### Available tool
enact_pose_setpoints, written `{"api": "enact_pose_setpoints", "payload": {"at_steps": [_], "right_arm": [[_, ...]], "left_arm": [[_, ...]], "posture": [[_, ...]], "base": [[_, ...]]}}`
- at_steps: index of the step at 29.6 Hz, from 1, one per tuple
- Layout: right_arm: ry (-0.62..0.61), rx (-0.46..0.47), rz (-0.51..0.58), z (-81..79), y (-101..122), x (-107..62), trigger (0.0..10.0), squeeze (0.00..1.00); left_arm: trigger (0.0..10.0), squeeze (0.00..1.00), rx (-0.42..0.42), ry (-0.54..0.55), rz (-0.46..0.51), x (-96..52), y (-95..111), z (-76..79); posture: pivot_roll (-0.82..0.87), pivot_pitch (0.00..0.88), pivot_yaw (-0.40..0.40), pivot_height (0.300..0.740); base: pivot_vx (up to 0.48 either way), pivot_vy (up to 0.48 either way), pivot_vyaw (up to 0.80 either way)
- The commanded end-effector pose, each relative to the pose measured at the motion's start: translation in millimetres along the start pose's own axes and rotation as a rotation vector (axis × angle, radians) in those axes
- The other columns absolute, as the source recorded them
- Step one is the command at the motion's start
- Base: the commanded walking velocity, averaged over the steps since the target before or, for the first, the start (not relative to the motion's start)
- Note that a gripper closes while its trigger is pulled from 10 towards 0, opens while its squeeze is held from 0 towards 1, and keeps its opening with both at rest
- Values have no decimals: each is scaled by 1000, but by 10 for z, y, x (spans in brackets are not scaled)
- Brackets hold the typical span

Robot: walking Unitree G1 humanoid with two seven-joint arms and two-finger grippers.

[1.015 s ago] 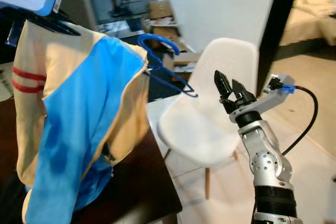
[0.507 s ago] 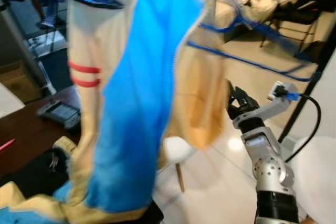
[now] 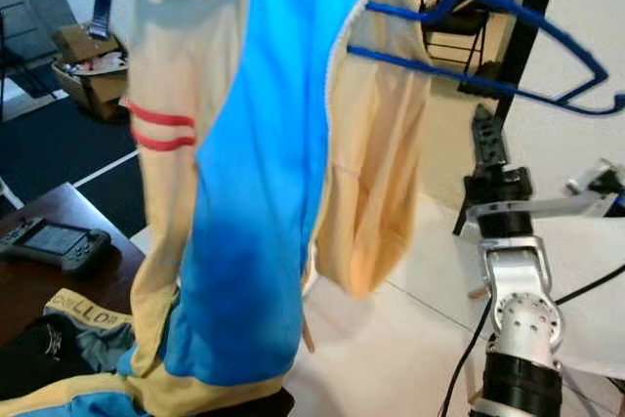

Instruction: Hang hanger

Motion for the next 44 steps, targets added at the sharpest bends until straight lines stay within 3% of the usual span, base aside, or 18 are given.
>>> {"api": "enact_pose_setpoints", "payload": {"at_steps": [1,6,8,9,10,13,16,18,21,25,27,29,31,36,37,40,44], "right_arm": [[84,33,-74,-143,-188,-35,10000,0],[199,50,-153,-344,-400,-110,10000,0],[237,-46,-223,-419,-546,-104,10000,0],[237,-46,-223,-419,-546,-104,10000,0],[284,-81,-251,-516,-606,-90,10000,0],[317,-97,-265,-583,-636,-82,10000,0],[400,-121,-273,-785,-637,-9,10000,0],[400,-121,-273,-785,-637,-9,10000,0],[475,-186,-306,-933,-666,45,10000,0],[496,-223,-321,-961,-678,57,10000,0],[516,-316,-350,-952,-692,70,10000,0],[516,-316,-350,-952,-692,70,10000,0],[493,-473,-371,-857,-670,113,10000,0],[467,-490,-341,-817,-570,143,10000,0],[463,-443,-318,-823,-494,142,10000,976],[474,-420,-308,-838,-440,127,10000,1000],[469,-460,-303,-803,-370,114,10000,1000]], "left_arm": [[10000,0,41,51,3,-107,82,-92],[10000,0,43,69,-8,-134,76,-115],[10000,0,40,57,-14,-135,72,-107],[10000,0,40,57,-14,-135,72,-107],[10000,0,38,49,-18,-132,70,-100],[10000,0,38,45,-22,-128,66,-98],[10000,0,38,45,-30,-126,50,-94],[10000,0,38,45,-30,-126,50,-94],[10000,0,39,44,-36,-124,38,-88],[10000,0,38,44,-37,-122,36,-87],[10000,0,35,43,-40,-126,29,-82],[10000,0,35,43,-40,-126,29,-82],[10000,0,31,40,-40,-123,19,-73],[10000,0,29,40,-39,-120,14,-68],[10000,0,28,40,-40,-120,10,-67],[10000,0,27,39,-41,-120,7,-66],[10000,0,24,39,-42,-120,4,-64]], "posture": [[113,0,98,740],[115,0,95,740],[121,0,97,740],[121,0,97,740],[124,0,97,740],[124,0,97,740],[126,0,93,740],[126,0,93,740],[130,0,84,740],[131,0,83,740],[132,0,84,740],[132,0,84,740],[128,0,83,740],[128,0,84,740],[130,0,84,740],[130,0,84,740],[128,0,87,740]], "base": [[0,0,0],[0,0,0],[0,0,0],[0,0,0],[0,0,0],[0,0,0],[0,0,0],[0,0,0],[0,0,0],[0,0,0],[0,0,0],[0,0,0],[0,0,0],[0,0,0],[0,0,0],[0,0,0],[0,0,0]]}}
Point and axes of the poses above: a point about 5 cm out from each wrist's last joint towards the gripper, its own x axis pointing out of the wrist towards the gripper, its own y axis along the axis of the wrist's last joint, z = x × y, the point moved 4 cm from there along x, pointing out of the wrist towards the gripper, and after that the axes turned 2 degrees about x, right-handed, at the moved point
